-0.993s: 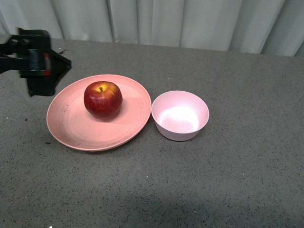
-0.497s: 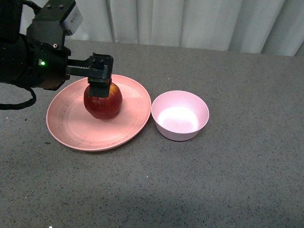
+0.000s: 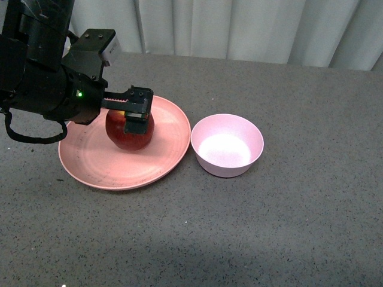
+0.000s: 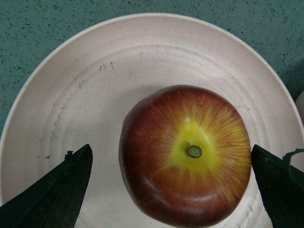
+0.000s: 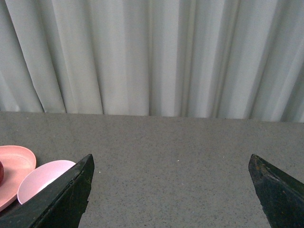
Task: Move apple from plate to bowl
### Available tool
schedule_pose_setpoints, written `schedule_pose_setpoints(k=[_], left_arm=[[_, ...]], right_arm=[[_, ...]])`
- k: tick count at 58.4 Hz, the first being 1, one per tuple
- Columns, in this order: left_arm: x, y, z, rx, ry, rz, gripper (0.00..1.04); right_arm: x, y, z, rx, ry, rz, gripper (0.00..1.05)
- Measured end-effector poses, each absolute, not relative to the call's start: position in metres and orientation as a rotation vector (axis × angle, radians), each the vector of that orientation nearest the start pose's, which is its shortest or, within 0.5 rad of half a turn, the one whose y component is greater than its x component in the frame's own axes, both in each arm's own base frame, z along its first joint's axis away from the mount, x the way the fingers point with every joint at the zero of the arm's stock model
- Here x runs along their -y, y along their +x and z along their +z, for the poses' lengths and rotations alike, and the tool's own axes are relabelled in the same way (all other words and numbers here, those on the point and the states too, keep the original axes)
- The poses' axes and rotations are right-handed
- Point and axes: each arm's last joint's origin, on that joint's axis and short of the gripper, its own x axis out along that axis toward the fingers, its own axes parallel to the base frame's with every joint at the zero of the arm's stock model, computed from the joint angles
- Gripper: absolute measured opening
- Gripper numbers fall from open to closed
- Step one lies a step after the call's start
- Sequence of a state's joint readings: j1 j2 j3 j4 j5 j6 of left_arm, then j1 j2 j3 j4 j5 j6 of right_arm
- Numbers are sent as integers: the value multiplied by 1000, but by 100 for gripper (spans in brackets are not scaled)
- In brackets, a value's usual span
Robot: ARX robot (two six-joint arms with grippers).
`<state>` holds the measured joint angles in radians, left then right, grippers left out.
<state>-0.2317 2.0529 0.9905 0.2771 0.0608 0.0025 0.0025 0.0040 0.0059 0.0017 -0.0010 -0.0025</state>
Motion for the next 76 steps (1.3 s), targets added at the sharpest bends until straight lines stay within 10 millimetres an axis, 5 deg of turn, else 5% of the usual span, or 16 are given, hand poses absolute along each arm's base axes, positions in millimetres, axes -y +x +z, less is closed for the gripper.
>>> schedule_pose_setpoints(k=[10,22,37,56,76], left_arm=[[90,376,76,-805,89,-283,98],[89,378,75,-804,90,-286,74],[98,376,88,-700,151,-287,71],[158,361,131,-579,148,-462,71],[206,345,106,-624,173,-549,71]], right_arm=[[0,98,165,4,-2,3,95],[0,98,165,4,-2,3,95],[0,98,165,4,-2,4,95],[0,98,165,4,-2,3,95],[0,98,165,4,-2,4,95]])
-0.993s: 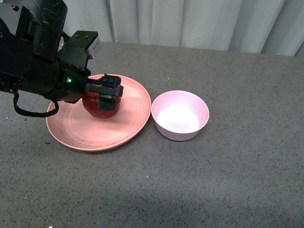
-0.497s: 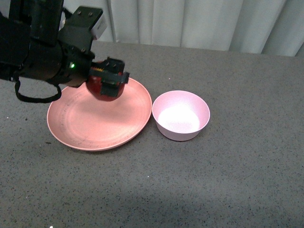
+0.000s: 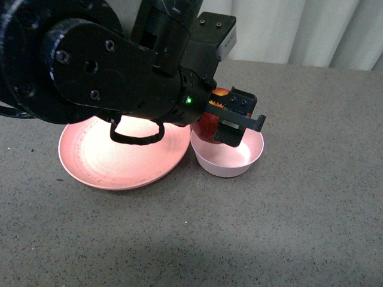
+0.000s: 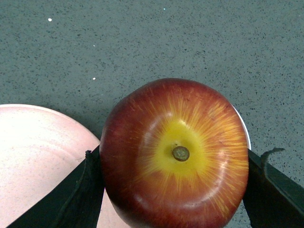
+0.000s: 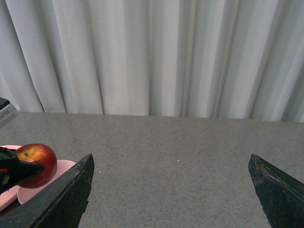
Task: Move apple from plate to bowl
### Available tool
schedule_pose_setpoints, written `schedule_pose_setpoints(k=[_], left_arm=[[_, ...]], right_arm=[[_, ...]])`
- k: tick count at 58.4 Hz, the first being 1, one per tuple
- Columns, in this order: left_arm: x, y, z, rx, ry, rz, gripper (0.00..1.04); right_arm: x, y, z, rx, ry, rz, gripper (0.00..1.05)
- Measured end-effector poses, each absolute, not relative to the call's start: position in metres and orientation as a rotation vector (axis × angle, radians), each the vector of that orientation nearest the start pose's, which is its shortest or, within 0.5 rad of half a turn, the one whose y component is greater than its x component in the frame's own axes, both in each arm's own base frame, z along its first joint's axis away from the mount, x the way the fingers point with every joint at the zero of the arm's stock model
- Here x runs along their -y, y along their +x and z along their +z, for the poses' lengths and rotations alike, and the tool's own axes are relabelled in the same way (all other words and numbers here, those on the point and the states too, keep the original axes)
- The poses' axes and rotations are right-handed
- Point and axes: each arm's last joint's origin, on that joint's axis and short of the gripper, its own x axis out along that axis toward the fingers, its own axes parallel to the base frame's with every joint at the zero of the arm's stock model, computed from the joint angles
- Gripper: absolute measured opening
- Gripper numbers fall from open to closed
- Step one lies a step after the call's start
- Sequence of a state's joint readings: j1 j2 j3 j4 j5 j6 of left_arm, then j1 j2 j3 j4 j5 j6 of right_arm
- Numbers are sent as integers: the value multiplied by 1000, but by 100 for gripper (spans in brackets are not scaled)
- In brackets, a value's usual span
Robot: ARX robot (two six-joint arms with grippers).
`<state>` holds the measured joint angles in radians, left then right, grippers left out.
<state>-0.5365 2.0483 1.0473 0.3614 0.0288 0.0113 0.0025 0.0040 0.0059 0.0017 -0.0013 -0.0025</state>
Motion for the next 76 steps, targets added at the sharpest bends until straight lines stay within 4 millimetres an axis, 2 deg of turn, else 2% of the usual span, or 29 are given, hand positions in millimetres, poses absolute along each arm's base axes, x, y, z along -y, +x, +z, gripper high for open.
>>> schedule_pose_setpoints(k=[26,61,73,76], left_arm=[[218,359,81,-662,147,-520,71],[222,357,65,-703,185,-521,71],[221,356,69,-670,144,-538,99],[219,355,73,-659,121,-538,99]], right_arm=[[0,98,165,4,-2,4,95],[0,98,165,4,-2,4,95],[0,98,165,4,-2,3,95],[0,98,165,4,-2,3,95]])
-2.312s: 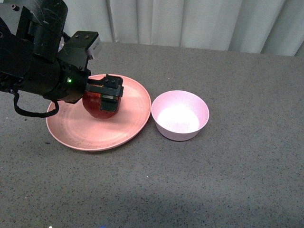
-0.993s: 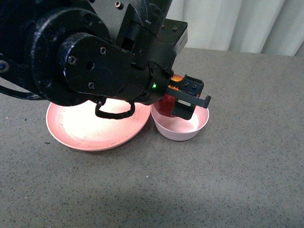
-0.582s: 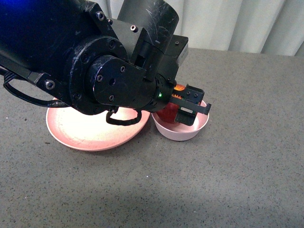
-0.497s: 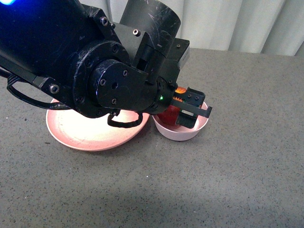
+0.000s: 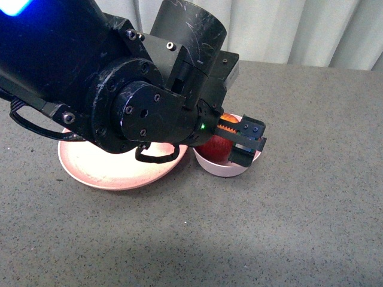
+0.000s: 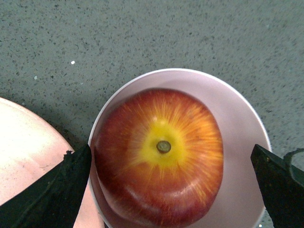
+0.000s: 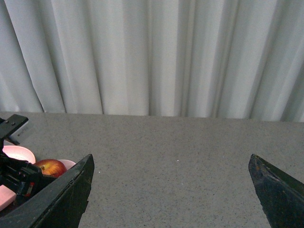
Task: Move apple from plate to bowl
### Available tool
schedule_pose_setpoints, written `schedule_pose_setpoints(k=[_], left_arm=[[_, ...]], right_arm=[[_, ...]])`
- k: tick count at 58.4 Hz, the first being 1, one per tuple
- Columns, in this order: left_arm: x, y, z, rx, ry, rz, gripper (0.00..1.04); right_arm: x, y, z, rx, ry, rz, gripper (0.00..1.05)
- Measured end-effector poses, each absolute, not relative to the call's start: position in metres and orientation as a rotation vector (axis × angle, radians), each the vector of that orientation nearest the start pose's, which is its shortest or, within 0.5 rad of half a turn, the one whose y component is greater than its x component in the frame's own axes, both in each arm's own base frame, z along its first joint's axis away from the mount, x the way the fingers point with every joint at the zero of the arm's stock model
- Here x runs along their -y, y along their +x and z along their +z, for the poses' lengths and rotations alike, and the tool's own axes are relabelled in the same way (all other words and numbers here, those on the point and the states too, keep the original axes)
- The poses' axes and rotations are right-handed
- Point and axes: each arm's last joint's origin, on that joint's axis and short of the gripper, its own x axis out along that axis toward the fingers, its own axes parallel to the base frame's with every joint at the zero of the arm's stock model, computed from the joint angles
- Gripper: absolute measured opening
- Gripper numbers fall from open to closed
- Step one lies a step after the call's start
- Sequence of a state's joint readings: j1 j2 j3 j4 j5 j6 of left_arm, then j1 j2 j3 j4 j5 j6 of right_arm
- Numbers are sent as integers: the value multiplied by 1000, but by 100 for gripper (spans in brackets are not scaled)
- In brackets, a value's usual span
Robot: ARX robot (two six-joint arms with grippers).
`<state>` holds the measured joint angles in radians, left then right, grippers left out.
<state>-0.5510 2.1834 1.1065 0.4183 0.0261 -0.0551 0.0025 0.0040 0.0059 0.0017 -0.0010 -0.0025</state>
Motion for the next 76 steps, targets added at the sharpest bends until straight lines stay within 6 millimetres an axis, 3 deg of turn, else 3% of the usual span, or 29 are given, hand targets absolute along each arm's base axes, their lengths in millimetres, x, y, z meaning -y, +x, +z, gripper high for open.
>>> schedule_pose_setpoints(k=[16,17,19,24,31,46,50,76], left_arm=[[194,335,122,-479,-19,-468,98],[153,293,139,-431,-54,-390,98],[151,289,138,-395,-38,-356,96],[135,278,139,-165,-9,-122,82],[102,257,146,-28,-25,-14,62],[59,217,160,-20,-9,-11,21],[45,204,162,-11,-11,-2,3],[16,160,162,-14,-6,-3,4]], right_arm=[[0,98,165,4,-2,3,95],[0,98,165,4,-2,3,95],[0,98,165,4,-2,3,95],[0,98,165,4,-2,6,95],[0,98,165,3,-2,3,95],[0,98,165,3,-2,4,95],[0,98,165,3,-2,4,95],[0,98,165,3,-2,4,95]])
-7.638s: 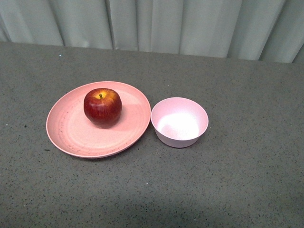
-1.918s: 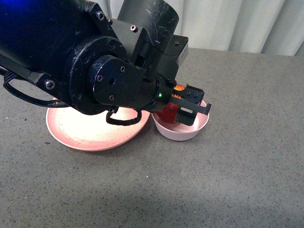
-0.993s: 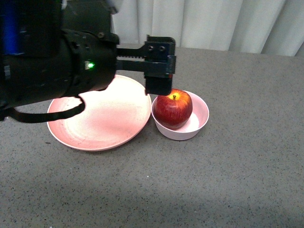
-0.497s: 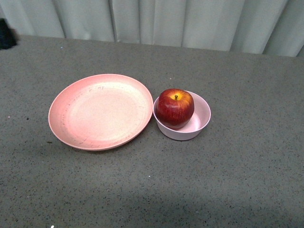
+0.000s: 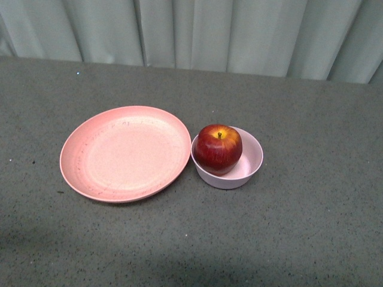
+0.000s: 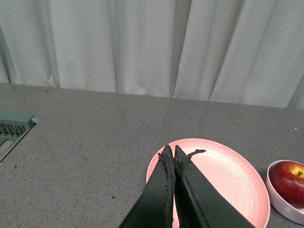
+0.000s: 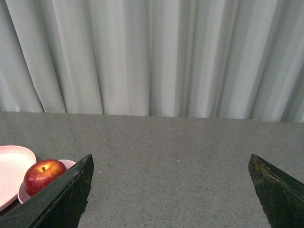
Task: Move apple from plate to bowl
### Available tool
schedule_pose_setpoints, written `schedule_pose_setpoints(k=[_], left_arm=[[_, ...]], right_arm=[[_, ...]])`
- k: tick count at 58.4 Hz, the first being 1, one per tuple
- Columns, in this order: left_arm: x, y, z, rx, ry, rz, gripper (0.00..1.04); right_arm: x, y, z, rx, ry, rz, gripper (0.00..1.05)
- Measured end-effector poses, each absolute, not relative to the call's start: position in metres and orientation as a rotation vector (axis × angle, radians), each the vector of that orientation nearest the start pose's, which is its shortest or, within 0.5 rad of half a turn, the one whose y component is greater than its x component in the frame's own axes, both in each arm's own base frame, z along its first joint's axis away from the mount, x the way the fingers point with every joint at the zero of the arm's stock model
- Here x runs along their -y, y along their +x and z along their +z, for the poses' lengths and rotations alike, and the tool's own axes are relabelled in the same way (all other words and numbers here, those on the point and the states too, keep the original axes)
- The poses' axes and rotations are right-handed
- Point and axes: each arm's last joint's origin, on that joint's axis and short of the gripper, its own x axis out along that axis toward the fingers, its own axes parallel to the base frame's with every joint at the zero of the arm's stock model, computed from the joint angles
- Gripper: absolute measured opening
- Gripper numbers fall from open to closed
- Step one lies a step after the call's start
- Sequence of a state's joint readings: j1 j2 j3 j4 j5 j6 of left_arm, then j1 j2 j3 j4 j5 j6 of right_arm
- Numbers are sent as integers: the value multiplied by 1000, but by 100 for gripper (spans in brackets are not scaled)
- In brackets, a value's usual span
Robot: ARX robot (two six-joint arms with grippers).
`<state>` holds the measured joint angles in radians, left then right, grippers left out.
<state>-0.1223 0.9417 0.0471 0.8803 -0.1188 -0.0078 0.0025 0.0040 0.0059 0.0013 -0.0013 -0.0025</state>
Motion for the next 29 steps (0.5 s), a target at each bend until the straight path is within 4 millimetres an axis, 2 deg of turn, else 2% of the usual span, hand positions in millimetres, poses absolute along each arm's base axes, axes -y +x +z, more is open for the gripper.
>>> schedule_pose_setpoints(k=[17,29], left_arm=[[1,144,165,-6,-7,0,4],[0,135,169,9,-7,-2,4]], right_arm=[[0,98,165,3,-2,4,95],[0,98,165,3,-2,4,95]])
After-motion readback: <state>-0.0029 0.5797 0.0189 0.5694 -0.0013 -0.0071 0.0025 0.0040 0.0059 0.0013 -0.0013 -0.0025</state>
